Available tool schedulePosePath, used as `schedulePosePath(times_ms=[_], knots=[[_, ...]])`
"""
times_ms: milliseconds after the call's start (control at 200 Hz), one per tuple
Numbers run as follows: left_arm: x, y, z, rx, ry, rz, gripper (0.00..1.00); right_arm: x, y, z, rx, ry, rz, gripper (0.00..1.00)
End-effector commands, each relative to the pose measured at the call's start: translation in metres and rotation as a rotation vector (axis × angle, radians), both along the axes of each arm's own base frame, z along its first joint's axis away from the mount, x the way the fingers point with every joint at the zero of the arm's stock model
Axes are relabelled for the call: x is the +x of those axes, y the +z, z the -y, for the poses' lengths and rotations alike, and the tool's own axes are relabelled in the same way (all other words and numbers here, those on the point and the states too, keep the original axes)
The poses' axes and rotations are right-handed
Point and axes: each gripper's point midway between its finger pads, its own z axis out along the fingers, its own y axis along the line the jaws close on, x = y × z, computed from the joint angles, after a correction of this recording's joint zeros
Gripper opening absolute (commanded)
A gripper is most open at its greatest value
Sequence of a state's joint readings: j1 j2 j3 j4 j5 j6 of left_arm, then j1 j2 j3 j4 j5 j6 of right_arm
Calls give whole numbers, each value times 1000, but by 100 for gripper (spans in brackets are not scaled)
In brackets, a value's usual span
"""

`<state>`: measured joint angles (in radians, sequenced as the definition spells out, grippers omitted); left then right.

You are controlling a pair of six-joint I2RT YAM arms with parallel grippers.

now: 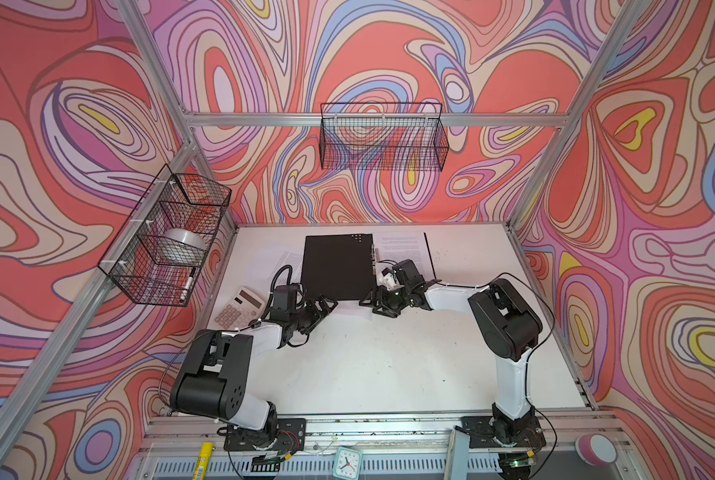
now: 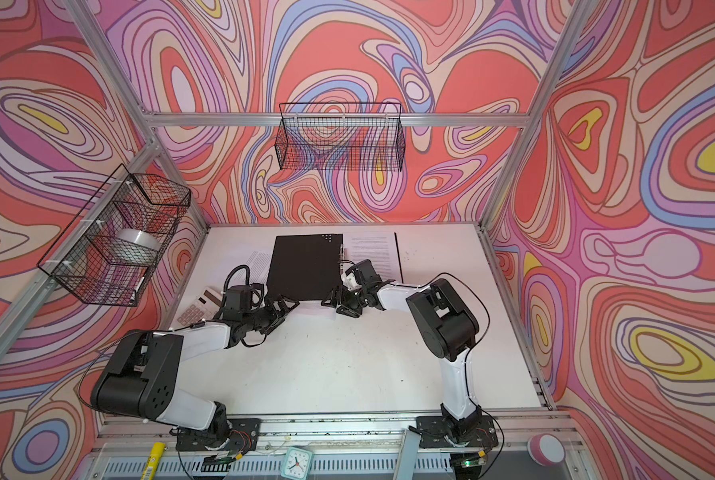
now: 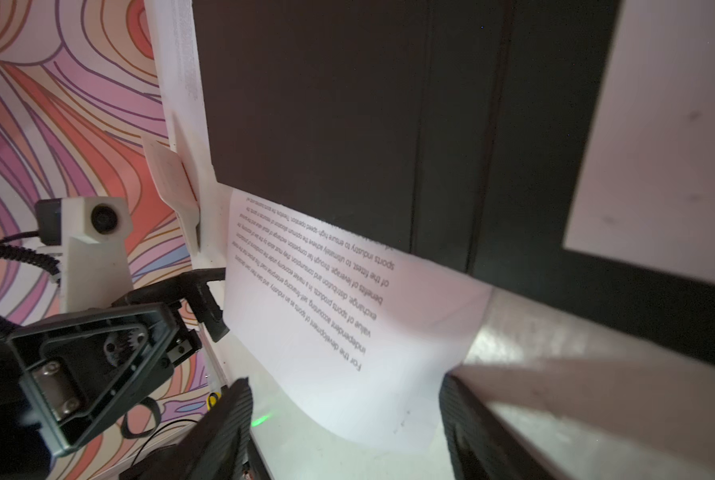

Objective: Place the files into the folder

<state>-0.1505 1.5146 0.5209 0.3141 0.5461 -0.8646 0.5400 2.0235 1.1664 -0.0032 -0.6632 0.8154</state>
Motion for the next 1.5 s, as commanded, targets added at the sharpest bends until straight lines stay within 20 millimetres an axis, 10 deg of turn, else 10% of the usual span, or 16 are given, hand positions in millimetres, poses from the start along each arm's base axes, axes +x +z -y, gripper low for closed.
schedulePosePath(times_ms=[0,641,1497], knots=[[-35,-48,-12,55,26,-200,92,-29,-37,8,-21,-62,-182,76],[-34,-49,-7,25,21,-201,93,-60,-42,-13,93,-134,-283,78],[-36,-42,-10,39,24,-190,93,-2,-58,24,120,-328,-282,40]])
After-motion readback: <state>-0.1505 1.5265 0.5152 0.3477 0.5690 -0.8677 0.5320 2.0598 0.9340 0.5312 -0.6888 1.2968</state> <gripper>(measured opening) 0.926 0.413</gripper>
